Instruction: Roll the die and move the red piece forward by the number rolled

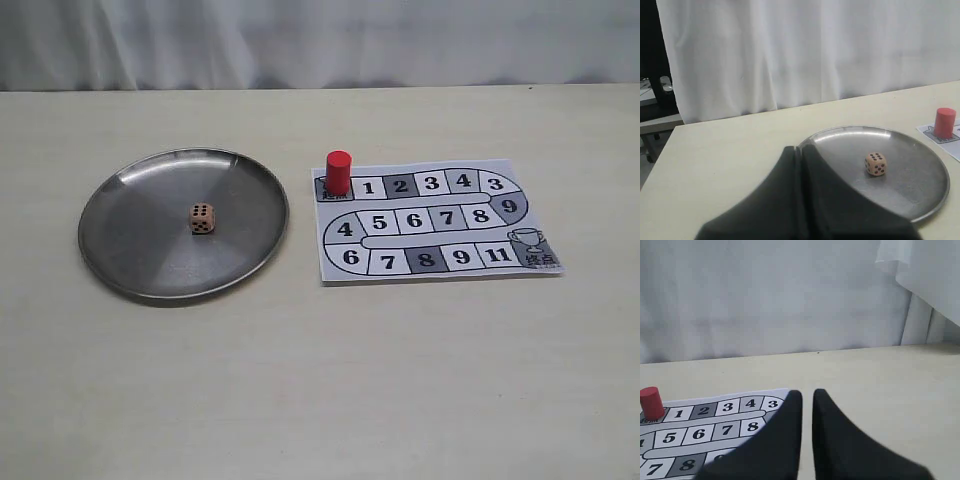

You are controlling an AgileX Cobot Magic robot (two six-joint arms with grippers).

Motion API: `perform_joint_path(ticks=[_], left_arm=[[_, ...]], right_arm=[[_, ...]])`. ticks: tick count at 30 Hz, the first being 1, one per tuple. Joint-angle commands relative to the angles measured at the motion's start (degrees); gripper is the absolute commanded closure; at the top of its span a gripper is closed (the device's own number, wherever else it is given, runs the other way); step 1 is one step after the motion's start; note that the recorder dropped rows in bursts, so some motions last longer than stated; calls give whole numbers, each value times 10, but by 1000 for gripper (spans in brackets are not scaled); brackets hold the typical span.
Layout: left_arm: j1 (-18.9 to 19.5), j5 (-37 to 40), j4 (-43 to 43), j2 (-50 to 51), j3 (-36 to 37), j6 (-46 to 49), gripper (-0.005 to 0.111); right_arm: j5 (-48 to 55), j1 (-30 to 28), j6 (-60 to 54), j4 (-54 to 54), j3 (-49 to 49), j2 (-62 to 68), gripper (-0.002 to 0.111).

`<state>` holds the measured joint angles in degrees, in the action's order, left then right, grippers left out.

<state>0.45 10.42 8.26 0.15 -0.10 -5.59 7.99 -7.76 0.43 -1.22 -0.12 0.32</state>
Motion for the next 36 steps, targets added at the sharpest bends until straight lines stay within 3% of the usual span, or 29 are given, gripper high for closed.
perform_joint_path(ticks=[1,26,36], left_arm=[[-5,-5,0,-1,1,-1,107],[-5,-5,0,-1,1,-1,107],[-5,-5,0,-1,1,-1,107]], right_arm=[[1,-3,2,2,1,-3,101],[-4,-3,2,2,1,-3,101],[-202,-3,24,2,1,-3,101]])
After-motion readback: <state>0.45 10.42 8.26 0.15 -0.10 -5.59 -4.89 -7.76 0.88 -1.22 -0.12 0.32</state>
